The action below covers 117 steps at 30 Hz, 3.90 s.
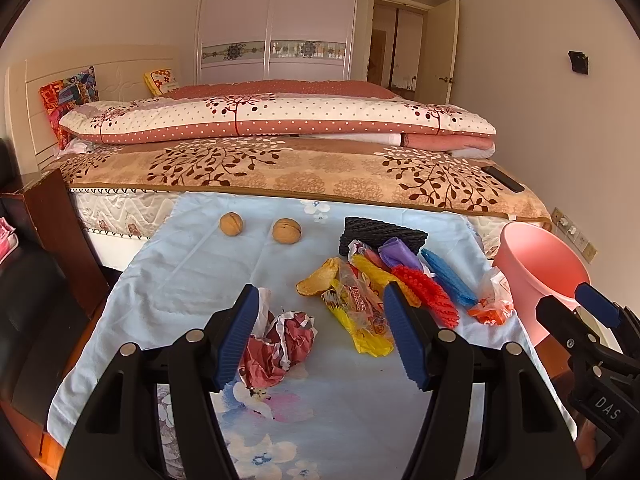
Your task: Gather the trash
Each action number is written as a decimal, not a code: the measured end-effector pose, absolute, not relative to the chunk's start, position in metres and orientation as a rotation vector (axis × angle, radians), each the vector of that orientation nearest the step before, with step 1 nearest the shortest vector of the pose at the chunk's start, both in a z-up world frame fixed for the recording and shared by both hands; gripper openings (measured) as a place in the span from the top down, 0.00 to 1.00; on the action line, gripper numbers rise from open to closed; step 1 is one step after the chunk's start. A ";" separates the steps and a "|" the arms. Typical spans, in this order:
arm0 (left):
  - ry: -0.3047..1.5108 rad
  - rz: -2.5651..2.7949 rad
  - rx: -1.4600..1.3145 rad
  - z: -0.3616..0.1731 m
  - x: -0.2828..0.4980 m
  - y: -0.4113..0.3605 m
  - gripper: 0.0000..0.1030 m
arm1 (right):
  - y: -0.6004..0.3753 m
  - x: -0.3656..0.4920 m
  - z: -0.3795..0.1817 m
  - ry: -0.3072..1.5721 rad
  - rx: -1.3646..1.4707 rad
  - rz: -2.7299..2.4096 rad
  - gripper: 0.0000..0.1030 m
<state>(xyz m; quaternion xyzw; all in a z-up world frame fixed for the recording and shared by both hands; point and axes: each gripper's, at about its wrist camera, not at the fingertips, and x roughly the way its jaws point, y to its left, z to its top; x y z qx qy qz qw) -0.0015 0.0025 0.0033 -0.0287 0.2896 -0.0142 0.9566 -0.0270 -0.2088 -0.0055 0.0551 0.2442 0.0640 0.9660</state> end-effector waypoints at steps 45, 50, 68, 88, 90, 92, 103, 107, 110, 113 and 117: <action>0.696 -0.193 -0.094 -0.028 0.018 -0.008 0.40 | -0.227 -0.002 -0.030 0.595 0.187 0.130 0.28; 0.733 -0.204 -0.110 -0.036 0.025 -0.009 0.44 | -0.230 0.002 -0.035 0.607 0.198 0.137 0.29; 0.770 -0.266 -0.146 -0.042 0.049 -0.020 0.59 | -0.241 0.012 -0.045 0.639 0.236 0.136 0.29; 0.810 -0.295 -0.144 -0.053 0.060 -0.020 0.97 | -0.248 0.020 -0.052 0.678 0.270 0.136 0.33; 0.801 -0.296 -0.155 -0.050 0.056 -0.017 0.97 | -0.249 0.021 -0.052 0.679 0.272 0.138 0.33; 0.788 -0.297 -0.164 -0.046 0.052 -0.014 0.97 | -0.252 0.023 -0.051 0.676 0.275 0.133 0.33; 0.711 -0.268 -0.188 -0.024 0.035 0.003 0.97 | -0.264 0.060 -0.061 0.764 0.337 0.145 0.37; 0.690 -0.259 -0.196 -0.018 0.031 0.009 0.97 | -0.259 0.077 -0.067 0.813 0.304 0.120 0.44; 0.687 -0.248 -0.209 -0.016 0.030 0.014 0.97 | -0.257 0.086 -0.076 0.873 0.311 0.131 0.56; 0.686 -0.241 -0.220 -0.014 0.029 0.017 0.97 | -0.256 0.082 -0.075 0.867 0.299 0.135 0.61; 0.673 -0.240 -0.223 -0.008 0.027 0.018 0.98 | -0.254 0.069 -0.068 0.842 0.298 0.159 0.62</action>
